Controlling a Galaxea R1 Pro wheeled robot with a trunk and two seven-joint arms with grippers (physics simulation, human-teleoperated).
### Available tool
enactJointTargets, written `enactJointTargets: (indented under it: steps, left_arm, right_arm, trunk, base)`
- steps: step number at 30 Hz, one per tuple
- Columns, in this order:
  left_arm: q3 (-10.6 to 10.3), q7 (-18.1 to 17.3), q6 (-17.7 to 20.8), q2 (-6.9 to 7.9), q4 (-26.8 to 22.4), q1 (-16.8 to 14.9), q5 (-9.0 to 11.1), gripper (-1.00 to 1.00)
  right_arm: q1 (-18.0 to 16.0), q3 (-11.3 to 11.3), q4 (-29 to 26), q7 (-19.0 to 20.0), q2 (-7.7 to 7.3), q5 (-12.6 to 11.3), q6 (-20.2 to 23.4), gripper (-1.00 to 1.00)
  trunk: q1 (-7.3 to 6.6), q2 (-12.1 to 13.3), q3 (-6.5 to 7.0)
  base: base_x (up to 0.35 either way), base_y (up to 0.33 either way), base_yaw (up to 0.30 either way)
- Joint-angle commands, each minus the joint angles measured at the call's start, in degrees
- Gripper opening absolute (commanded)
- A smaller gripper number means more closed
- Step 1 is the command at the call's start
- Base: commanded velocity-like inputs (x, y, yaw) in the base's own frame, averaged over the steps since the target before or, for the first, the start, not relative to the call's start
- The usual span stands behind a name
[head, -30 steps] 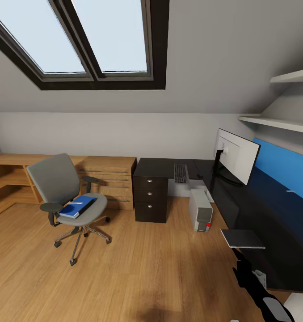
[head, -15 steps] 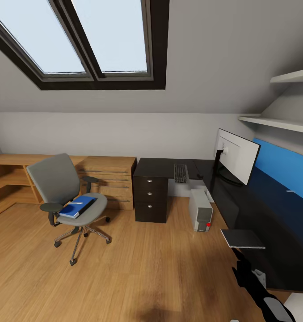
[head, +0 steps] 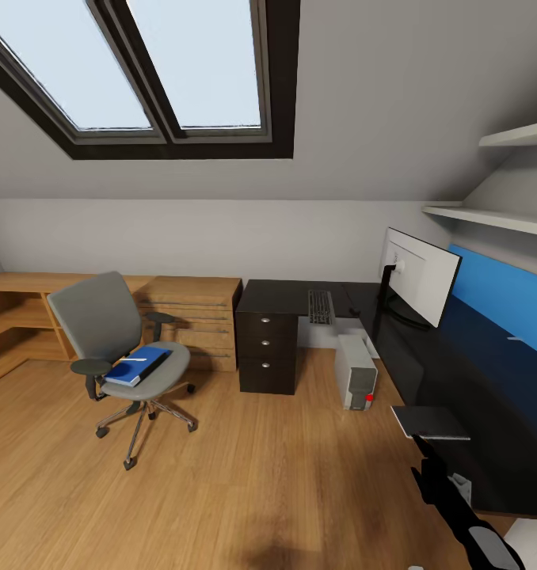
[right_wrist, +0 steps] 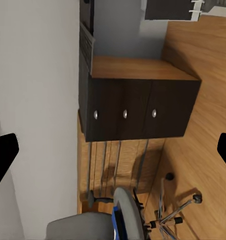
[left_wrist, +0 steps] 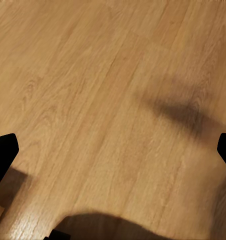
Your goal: In the bedroom, organize the workspace by keeping the computer under the desk, ensuring the monitor is on the desk, placing the keyboard on the desk next to the monitor, placing the mouse on the desk next to the keyboard, moving the folder from the swivel chair onto the desk next to the mouse, stacking the notebook on top of the folder with the pen on top of the notebook, and positioning the swivel chair next to the desk.
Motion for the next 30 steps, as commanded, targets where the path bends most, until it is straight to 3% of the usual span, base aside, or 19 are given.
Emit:
enactJointTargets:
  steps: [1, 5, 11, 30]
  left_arm:
    - [0.34, 0.08, 0.04, -0.37, -0.32, -0.02, 0.47, 1.00]
    - [0.34, 0.07, -0.04, -1.43, -0.66, 0.01, 0.47, 1.00]
    - [0.33, -0.01, -0.24, -1.25, -0.13, 0.04, 0.44, 1.00]
    - [0.17, -0.29, -0.53, -0.40, 2.17, 0.06, 0.37, 1.00]
  right_arm:
    - [0.27, -0.14, -0.30, 0.42, 0.35, -0.06, 0.84, 1.00]
    - [0.55, -0.14, -1.58, 1.19, 1.64, 0.44, 1.49, 1.00]
    - [0.73, -0.14, -2.29, 1.38, 1.89, 0.46, 1.43, 1.00]
    - [1.34, -0.14, -0.90, 1.74, 1.43, 0.52, 1.34, 1.00]
  trunk:
    - [0.00, -0.05, -0.07]
    - [0.00, -0.05, -0.07]
    - [0.00, -0.05, -0.07]
    - [0.00, -0.05, -0.07]
  base:
    - [0.000, 0.000, 0.000]
    - [0.000, 0.000, 0.000]
    - [0.000, 0.000, 0.000]
    - [0.000, 0.000, 0.000]
